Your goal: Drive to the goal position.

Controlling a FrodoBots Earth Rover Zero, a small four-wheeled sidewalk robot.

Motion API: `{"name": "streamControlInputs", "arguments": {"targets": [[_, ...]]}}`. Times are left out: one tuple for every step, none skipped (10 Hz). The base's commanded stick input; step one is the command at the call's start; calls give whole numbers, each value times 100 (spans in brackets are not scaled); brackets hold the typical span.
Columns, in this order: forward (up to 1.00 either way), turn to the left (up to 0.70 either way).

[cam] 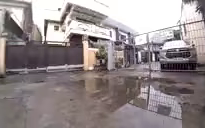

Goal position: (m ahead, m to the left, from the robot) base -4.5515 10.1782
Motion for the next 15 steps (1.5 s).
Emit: {"name": "streamControlInputs", "arguments": {"targets": [[100, 27], [100, 27], [100, 27], [26, 40], [0, 45], [0, 45], [0, 45], [0, 45], [0, 45], [0, 45], [0, 45], [0, 45], [0, 45], [100, 27], [100, 27]]}}
